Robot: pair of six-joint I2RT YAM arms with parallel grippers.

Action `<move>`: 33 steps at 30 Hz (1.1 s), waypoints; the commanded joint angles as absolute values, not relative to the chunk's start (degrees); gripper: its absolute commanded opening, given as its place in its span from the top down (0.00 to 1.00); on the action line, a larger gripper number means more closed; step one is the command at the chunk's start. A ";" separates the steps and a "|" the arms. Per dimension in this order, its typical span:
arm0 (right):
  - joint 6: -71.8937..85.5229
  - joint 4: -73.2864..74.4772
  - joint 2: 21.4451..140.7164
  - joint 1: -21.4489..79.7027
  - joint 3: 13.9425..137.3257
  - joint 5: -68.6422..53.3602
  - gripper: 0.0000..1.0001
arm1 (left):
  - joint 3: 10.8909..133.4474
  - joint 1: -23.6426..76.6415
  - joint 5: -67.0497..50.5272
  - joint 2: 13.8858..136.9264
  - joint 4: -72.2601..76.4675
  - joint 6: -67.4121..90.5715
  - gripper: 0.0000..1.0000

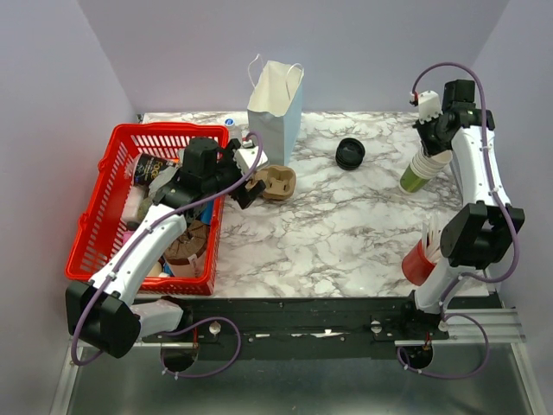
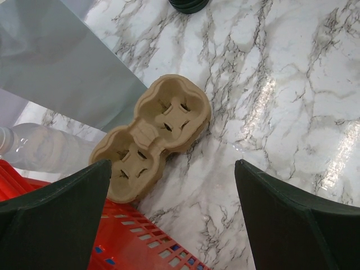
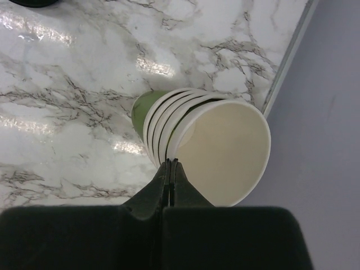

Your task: Pack the takeout coffee

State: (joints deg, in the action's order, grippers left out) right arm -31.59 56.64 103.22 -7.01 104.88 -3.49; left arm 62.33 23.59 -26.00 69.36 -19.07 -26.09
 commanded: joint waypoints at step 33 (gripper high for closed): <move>-40.69 56.44 98.62 -7.03 107.15 8.52 0.99 | 61.26 25.58 -26.63 69.52 -15.65 -24.96 0.01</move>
State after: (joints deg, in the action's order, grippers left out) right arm -38.09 61.58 101.86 -7.75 110.54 2.57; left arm 61.84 24.91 -25.98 69.36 -17.23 -25.41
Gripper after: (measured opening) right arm 0.012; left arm 0.987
